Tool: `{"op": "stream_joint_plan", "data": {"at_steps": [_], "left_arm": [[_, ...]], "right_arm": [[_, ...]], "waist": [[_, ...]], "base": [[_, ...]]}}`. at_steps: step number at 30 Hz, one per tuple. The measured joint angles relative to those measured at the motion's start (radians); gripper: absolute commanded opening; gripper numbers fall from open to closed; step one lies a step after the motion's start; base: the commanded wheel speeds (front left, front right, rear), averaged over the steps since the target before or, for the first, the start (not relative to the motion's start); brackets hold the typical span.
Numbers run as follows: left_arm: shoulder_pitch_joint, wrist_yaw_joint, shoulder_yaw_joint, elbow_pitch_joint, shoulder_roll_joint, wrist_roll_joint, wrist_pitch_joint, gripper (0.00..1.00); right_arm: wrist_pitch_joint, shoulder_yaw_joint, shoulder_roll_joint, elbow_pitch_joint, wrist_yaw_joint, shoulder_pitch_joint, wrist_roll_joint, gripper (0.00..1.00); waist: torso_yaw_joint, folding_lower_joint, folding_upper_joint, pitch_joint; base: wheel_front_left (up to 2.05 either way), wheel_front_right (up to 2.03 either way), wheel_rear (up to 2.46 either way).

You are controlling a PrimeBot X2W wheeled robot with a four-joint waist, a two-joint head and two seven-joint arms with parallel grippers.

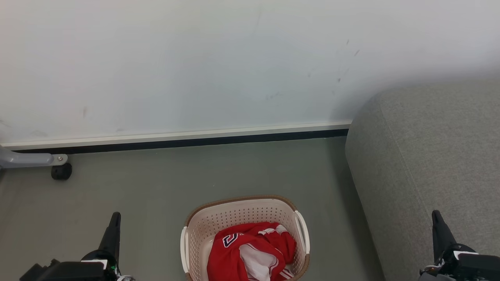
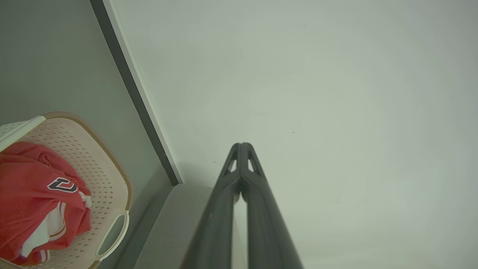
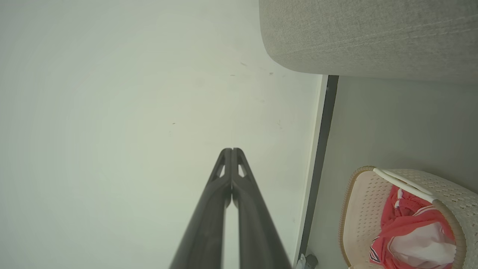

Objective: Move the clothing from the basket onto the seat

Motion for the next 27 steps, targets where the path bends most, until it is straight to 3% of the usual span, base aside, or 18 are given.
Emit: {"op": "stream_joint_plan", "data": {"at_steps": [27], "left_arm": [[0.0, 0.0, 0.0, 0.0, 0.0, 0.0, 0.0, 0.0]], "right_arm": [[0.0, 0.0, 0.0, 0.0, 0.0, 0.0, 0.0, 0.0]], "waist": [[0.0, 0.0, 0.0, 0.0]], "base": [[0.0, 0.0, 0.0]]}}
